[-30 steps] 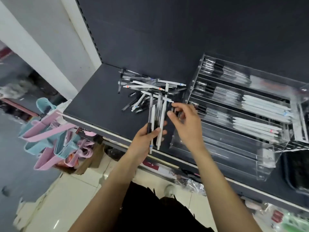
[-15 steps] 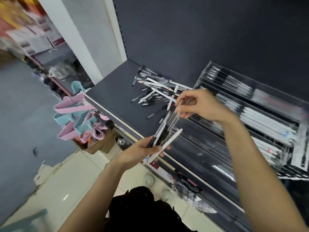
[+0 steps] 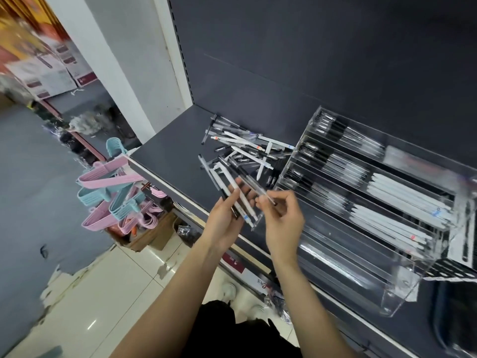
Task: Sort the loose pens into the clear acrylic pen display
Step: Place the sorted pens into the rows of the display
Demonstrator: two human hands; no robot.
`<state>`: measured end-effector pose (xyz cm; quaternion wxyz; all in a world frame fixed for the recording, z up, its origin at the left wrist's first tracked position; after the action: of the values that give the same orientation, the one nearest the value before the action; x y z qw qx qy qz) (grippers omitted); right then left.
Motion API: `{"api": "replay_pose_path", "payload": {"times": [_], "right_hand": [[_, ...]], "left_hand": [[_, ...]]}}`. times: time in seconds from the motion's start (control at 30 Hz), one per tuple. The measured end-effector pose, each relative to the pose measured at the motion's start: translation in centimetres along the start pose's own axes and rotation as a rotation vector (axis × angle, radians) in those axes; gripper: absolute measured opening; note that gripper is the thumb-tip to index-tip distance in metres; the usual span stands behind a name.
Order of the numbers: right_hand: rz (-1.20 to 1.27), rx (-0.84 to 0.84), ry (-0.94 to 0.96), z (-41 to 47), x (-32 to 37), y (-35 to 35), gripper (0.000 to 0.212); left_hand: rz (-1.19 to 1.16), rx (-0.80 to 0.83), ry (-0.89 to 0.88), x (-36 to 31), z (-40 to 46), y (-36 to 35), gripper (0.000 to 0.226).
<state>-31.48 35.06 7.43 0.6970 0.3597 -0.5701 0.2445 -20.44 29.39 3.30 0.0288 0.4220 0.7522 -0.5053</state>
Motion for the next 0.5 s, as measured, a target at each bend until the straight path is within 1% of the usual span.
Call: {"api": "replay_pose_path", "payload": {"times": [0.13,0.2,0.27,0.3,0.37,0.43,0.5], "right_hand": [[-0.193,0.025,0.076,-1.0,-0.3,-1.4,0.018],[-0.219,0.061,0.078,-1.3,-0.1,-2.1,0.015],[-0.240,0.138,0.075,-1.6,0.0,-2.8,0.012],[-0.265,0.191,0.071,-1.6,0.0,-3.2,0.013],[-0.346,0.277,0.077,-1.3,0.2,-3.4,0.012],[-0.394,0.258,0.096,-0.2,0.9,-2.9,0.011],[-0.423,0.219,0.145,1.4,2.4,-2.6,0.013]], "left_hand": [[-0.026,0.019,0.015,-0.2,0.6,-0.1,0.038],[-0.070,0.018,0.032,-0.3,0.9,0.1,0.038],[-0.061,0.013,0.037,-0.5,1.0,0.4,0.037],[-0.022,0.008,0.027,-0.6,1.0,0.6,0.035],[0.128,-0.006,-0.028,-1.2,1.0,1.3,0.027],[0.309,0.001,-0.101,-2.0,0.8,1.8,0.020],[0.476,0.060,-0.133,-2.4,0.6,1.9,0.014]]}}
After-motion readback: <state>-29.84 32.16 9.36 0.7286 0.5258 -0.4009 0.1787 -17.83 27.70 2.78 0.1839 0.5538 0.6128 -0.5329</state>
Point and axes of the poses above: each hand's wrist, its own z-axis towards the middle knuckle, its own y-axis out of the back of the hand, x = y × z, the point moved 7 cm from there along z, towards the middle knuckle, and after that the axes turned 8 degrees about -z, right-handed, at the moved point
